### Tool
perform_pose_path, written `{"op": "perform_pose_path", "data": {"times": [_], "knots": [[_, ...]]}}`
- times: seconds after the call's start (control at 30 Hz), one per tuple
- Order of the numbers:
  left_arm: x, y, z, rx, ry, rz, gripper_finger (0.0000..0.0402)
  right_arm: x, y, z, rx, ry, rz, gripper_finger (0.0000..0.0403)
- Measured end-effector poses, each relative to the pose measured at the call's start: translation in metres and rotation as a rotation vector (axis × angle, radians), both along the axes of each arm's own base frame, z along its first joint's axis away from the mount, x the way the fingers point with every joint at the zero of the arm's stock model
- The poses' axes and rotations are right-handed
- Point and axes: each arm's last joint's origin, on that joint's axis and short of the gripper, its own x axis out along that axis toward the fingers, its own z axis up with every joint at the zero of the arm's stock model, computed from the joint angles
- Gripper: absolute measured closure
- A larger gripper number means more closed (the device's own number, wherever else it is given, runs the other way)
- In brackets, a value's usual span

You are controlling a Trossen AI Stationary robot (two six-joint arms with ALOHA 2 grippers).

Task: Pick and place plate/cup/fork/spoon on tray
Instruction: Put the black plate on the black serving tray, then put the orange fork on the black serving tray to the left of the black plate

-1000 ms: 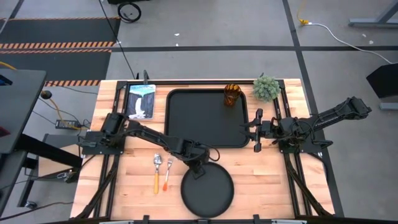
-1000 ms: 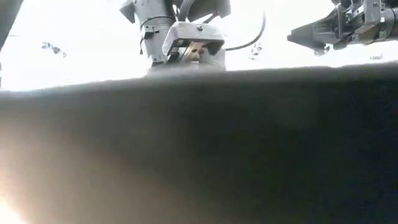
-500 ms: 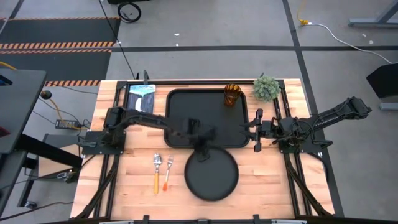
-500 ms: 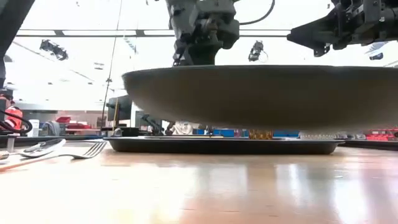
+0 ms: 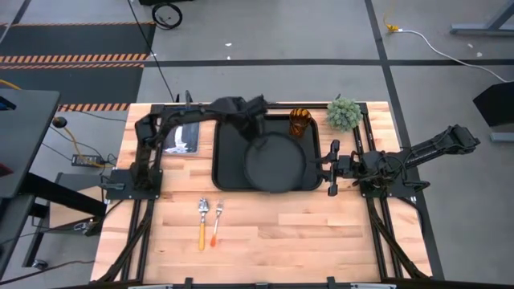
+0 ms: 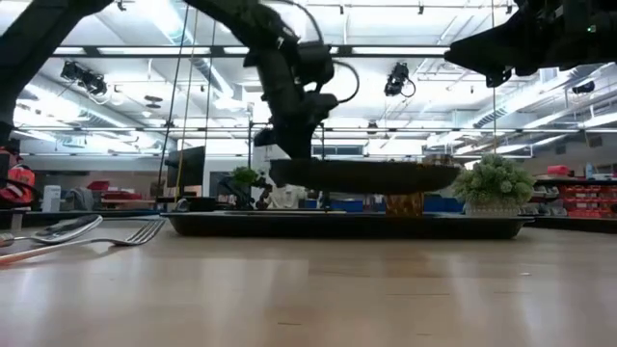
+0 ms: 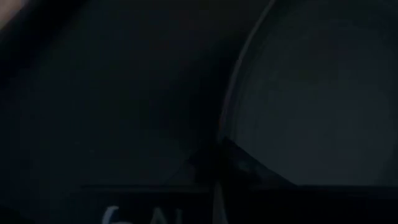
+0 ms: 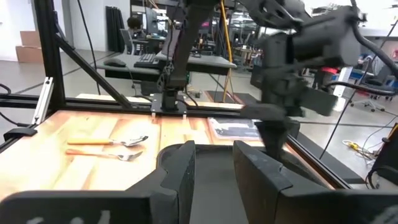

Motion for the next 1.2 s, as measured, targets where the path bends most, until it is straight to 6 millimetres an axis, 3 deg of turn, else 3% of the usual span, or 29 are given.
{"op": "perform_pose_path", "data": {"times": [0.2,0.47,0.73,1.0,1.2], "knots": [[-0.002,0.033,-0.031,-0.070,0.010,0.068,0.0390,0.000,0.000,0.001,-0.002,-0.005,0.000,0.0287],[0.006,0.049,-0.062,-0.089,0.003,0.097,0.0387,0.000,0.000,0.001,-0.002,-0.005,0.000,0.0287],[0.015,0.040,-0.063,-0.089,-0.035,0.095,0.0377,0.000,0.000,0.001,-0.002,-0.005,0.000,0.0287],[0.025,0.028,-0.061,-0.080,-0.072,0.065,0.0335,0.000,0.000,0.001,-0.002,-0.005,0.000,0.0287],[0.013,0.029,-0.049,-0.072,-0.023,0.020,0.0296,0.000,0.000,0.000,-0.001,-0.005,0.000,0.0287]]}}
